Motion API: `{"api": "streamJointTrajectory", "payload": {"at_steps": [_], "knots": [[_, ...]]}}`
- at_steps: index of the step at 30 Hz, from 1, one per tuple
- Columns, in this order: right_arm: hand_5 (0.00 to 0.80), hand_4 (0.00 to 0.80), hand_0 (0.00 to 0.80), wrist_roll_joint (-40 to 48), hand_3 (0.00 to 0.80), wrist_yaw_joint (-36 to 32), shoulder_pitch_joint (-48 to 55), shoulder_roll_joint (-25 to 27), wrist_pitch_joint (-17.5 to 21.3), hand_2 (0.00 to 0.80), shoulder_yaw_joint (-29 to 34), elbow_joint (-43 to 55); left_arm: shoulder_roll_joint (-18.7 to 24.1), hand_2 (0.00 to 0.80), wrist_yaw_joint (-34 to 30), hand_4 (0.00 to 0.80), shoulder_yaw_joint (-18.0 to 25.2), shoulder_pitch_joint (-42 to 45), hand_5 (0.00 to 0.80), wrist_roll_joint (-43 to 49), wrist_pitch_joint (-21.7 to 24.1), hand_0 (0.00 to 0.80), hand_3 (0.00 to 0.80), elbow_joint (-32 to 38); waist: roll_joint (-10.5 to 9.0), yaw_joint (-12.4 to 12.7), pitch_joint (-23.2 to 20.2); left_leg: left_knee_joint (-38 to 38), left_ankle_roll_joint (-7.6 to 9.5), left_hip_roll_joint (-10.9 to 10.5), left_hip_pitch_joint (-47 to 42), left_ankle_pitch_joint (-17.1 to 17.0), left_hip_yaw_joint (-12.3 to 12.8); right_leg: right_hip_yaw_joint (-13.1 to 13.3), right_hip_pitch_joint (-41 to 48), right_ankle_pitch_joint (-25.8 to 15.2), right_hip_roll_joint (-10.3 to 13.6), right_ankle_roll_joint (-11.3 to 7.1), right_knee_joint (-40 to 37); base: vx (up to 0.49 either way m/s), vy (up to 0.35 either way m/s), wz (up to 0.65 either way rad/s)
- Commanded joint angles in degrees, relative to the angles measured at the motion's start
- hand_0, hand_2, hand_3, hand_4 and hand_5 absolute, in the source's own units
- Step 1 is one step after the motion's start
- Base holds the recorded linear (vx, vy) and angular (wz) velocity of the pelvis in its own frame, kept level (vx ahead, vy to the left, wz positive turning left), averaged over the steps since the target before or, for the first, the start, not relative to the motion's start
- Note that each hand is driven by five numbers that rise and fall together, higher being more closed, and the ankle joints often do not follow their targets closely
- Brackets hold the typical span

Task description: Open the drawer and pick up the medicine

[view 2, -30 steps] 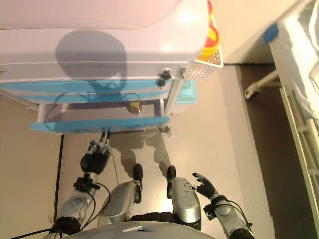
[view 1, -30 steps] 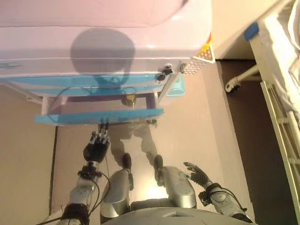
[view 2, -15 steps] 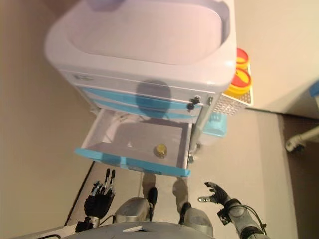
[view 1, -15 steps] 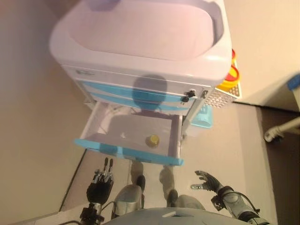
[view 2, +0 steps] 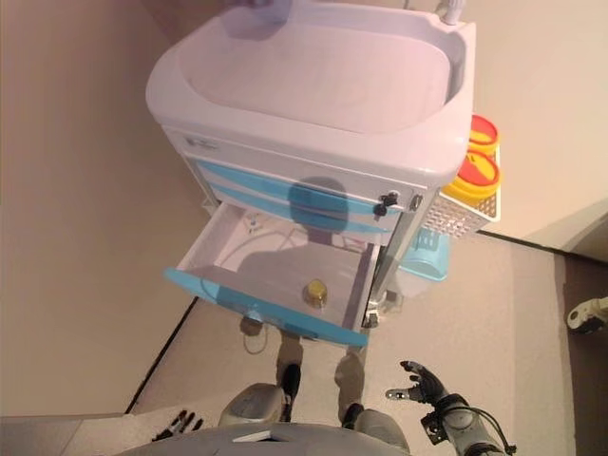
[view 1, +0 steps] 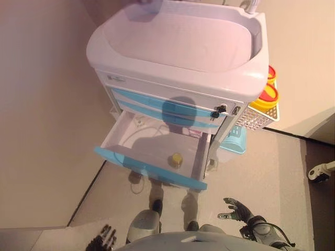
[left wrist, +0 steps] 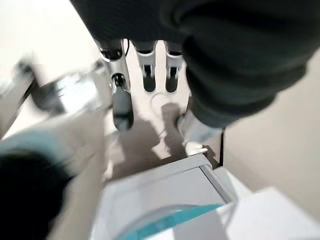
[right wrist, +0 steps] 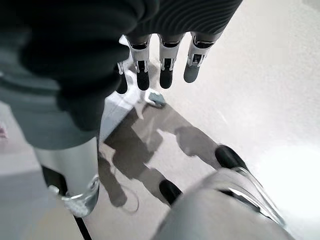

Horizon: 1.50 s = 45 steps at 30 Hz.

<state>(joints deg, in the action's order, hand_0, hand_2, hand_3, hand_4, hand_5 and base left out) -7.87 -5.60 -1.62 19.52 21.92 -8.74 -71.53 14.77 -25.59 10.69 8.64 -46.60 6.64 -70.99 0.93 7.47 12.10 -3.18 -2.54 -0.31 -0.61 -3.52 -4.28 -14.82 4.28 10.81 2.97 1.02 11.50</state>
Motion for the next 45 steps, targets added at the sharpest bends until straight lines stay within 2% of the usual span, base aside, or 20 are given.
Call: {"api": "streamJointTrajectory", "payload": {"at_steps": [1, 3, 5, 7, 9, 10, 13, 15, 16, 20, 22, 26, 30, 33, 40, 45], "knots": [[0.000, 0.000, 0.000, 2.02, 0.000, 7.90, -1.10, 0.96, 2.69, 0.000, 1.04, 2.70, 0.06, 0.000, 4.98, 0.000, -4.40, -2.32, 0.000, 9.10, 7.07, 0.000, 0.000, 2.35, -1.88, -1.78, 0.84, -4.03, 1.44, -4.28, -0.50, 6.79, 1.90, 1.66, 2.43, -5.30, -0.99, -1.57, -6.58, 0.037, 0.032, -0.03], [0.000, 0.000, 0.000, 5.54, 0.000, 14.59, -1.14, 1.83, 2.47, 0.000, 1.97, 6.10, 0.12, 0.000, 9.39, 0.000, -8.48, -3.00, 0.000, 14.75, 8.31, 0.000, 0.000, 4.80, -1.93, -2.98, 0.17, -2.71, 1.95, -4.01, -1.36, 6.83, 2.64, 2.60, 2.28, -5.72, -1.20, -1.87, -6.87, 0.034, 0.036, -0.04], [0.000, 0.000, 0.000, 8.69, 0.000, 19.26, -0.71, 2.88, 1.55, 0.000, 3.19, 13.85, 0.04, 0.000, 12.04, 0.000, -11.33, -2.97, 0.000, 19.53, 8.01, 0.000, 0.000, 6.68, -1.95, -4.45, -0.31, -1.57, 2.43, -3.60, -2.24, 7.07, 3.67, 3.80, 1.92, -5.86, -1.41, -2.05, -6.85, 0.018, 0.045, -0.23], [0.000, 0.000, 0.000, 8.55, 0.000, 21.52, 0.31, 4.10, -0.83, 0.000, 3.91, 25.88, -0.04, 0.000, 14.61, 0.000, -13.64, -2.57, 0.000, 22.28, 8.16, 0.000, 0.000, 7.18, -1.85, -6.08, -0.79, -0.47, 2.86, -3.29, -2.97, 7.22, 4.78, 5.05, 1.51, -5.99, -1.60, -2.22, -6.83, 0.011, 0.061, -0.35], [0.000, 0.000, 0.000, 6.74, 0.000, 22.04, 1.53, 5.06, -0.51, 0.000, 4.16, 36.39, -0.12, 0.000, 15.44, 0.000, -14.36, -2.30, 0.000, 24.11, 7.88, 0.000, 0.000, 7.01, -1.81, -7.62, -1.13, 0.46, 3.17, -3.09, -3.54, 7.34, 5.73, 6.12, 1.12, -6.06, -1.74, -2.36, -6.91, 0.001, 0.078, -0.33], [0.000, 0.000, 0.000, 4.07, 0.000, 22.10, 2.15, 5.58, 1.19, 0.000, 4.58, 42.37, -0.17, 0.000, 16.02, 0.000, -14.26, -2.33, 0.000, 25.37, 8.09, 0.000, 0.000, 6.15, -1.75, -8.56, -1.36, 1.05, 3.30, -2.99, -3.92, 7.39, 6.26, 6.73, 0.90, -6.10, -1.76, -2.55, -6.95, -0.010, 0.078, -0.31], [0.000, 0.000, 0.000, -2.08, 0.000, 20.05, 2.43, 7.28, 5.94, 0.000, 4.92, 53.73, 0.13, 0.000, 16.43, 0.000, -13.96, -2.77, 0.000, 29.91, 8.98, 0.000, 0.000, 3.92, -1.66, -9.99, -1.95, 2.44, 3.50, -2.85, -4.54, 7.46, 7.39, 7.69, 0.46, -6.23, -1.72, -3.04, -7.37, -0.016, 0.069, -0.28], [0.000, 0.000, 0.000, -4.25, 0.000, 17.75, 1.96, 8.96, 9.04, 0.000, 4.48, 57.64, 0.19, 0.000, 15.92, 0.000, -14.00, -2.88, 0.000, 31.28, 9.03, 0.000, 0.000, 3.27, -1.69, -10.12, -2.20, 2.78, 3.49, -2.88, -4.63, 7.54, 7.71, 7.90, 0.28, -6.42, -1.58, -3.35, -7.71, -0.016, 0.040, -0.23], [0.000, 0.000, 0.000, -4.60, 0.000, 13.90, 1.02, 11.04, 11.32, 0.000, 3.42, 61.13, 0.19, 0.000, 15.59, 0.000, -14.42, -2.83, 0.000, 31.51, 9.05, 0.000, 0.000, 2.95, -1.73, -9.90, -2.44, 2.88, 3.46, -2.94, -4.56, 7.65, 7.88, 7.84, 0.12, -6.65, -1.37, -3.58, -8.08, -0.022, 0.024, -0.04], [0.000, 0.000, 0.000, -3.03, 0.000, 2.82, -2.23, 15.71, 14.38, 0.000, -0.97, 66.74, 0.18, 0.000, 14.83, 0.000, -14.52, -2.16, 0.000, 33.01, 8.21, 0.000, 0.000, 2.41, -2.23, -8.22, -3.03, 2.93, 3.38, -3.19, -4.07, 7.76, 7.77, 7.20, 0.01, -7.33, -0.88, -4.05, -9.30, 0.000, -0.005, 0.01], [0.000, 0.000, 0.000, -3.96, 0.000, -0.93, -4.56, 17.44, 16.37, 0.000, -3.78, 67.48, 0.13, 0.000, 14.68, 0.000, -14.74, -1.82, 0.000, 34.25, 7.53, 0.000, 0.000, 2.04, -2.53, -7.06, -3.28, 3.07, 3.34, -3.32, -3.87, 7.68, 7.45, 6.77, 0.10, -7.56, -0.75, -4.12, -9.82, 0.001, -0.023, 0.05], [0.000, 0.000, 0.000, -7.94, 0.000, -1.92, -10.11, 19.11, 17.38, 0.000, -10.03, 66.14, 0.39, 0.000, 14.61, 0.000, -15.61, -2.06, 0.000, 35.18, 6.62, 0.000, 0.000, 1.42, -2.77, -5.30, -3.37, 3.51, 3.31, -3.52, -3.70, 7.47, 6.70, 6.00, 0.17, -7.84, -0.54, -4.19, -10.40, 0.002, -0.010, 0.03], [0.000, 0.000, 0.000, -16.18, 0.000, 0.11, -16.47, 18.50, 17.53, 0.000, -17.82, 60.97, 0.96, 0.000, 14.28, 0.000, -16.41, -2.86, 0.000, 35.27, 6.20, 0.000, 0.000, 1.36, -2.84, -3.19, -3.43, 4.19, 3.34, -3.75, -3.62, 7.17, 5.39, 5.00, 0.29, -7.94, -0.39, -4.23, -10.78, 0.015, -0.018, 0.12], [0.000, 0.000, 0.000, -23.77, 0.000, 4.65, -20.18, 17.38, 17.55, 0.000, -22.50, 54.61, 1.38, 0.000, 13.89, 0.000, -17.23, -3.52, 0.000, 35.55, 6.29, 0.000, 0.000, 2.03, -2.82, -1.71, -3.45, 4.75, 3.31, -3.84, -3.44, 6.75, 4.27, 4.11, 0.43, -7.95, -0.28, -4.20, -10.99, 0.025, -0.034, 0.18], [0.000, 0.000, 0.000, -34.67, 0.000, 12.92, -24.58, 14.99, 13.05, 0.000, -27.54, 45.11, 2.12, 0.000, 13.52, 0.000, -19.34, -4.80, 0.000, 36.44, 5.62, 0.000, 0.000, 3.92, -2.37, 0.55, -2.92, 5.77, 3.24, -4.16, -2.64, 5.66, 1.60, 1.99, 0.31, -7.90, -0.03, -4.09, -10.96, -0.002, -0.033, 0.23], [0.000, 0.000, 0.000, -40.07, 0.000, 15.06, -25.63, 13.19, 10.47, 0.000, -29.24, 39.80, 2.28, 0.000, 13.46, 0.000, -19.93, -4.53, 0.000, 37.25, 4.93, 0.000, 0.000, 4.24, -1.99, 1.80, -2.57, 6.13, 3.21, -4.40, -2.29, 5.10, 0.31, 0.79, 0.41, -8.08, 0.15, -4.12, -11.26, 0.004, -0.016, 0.19]]}}
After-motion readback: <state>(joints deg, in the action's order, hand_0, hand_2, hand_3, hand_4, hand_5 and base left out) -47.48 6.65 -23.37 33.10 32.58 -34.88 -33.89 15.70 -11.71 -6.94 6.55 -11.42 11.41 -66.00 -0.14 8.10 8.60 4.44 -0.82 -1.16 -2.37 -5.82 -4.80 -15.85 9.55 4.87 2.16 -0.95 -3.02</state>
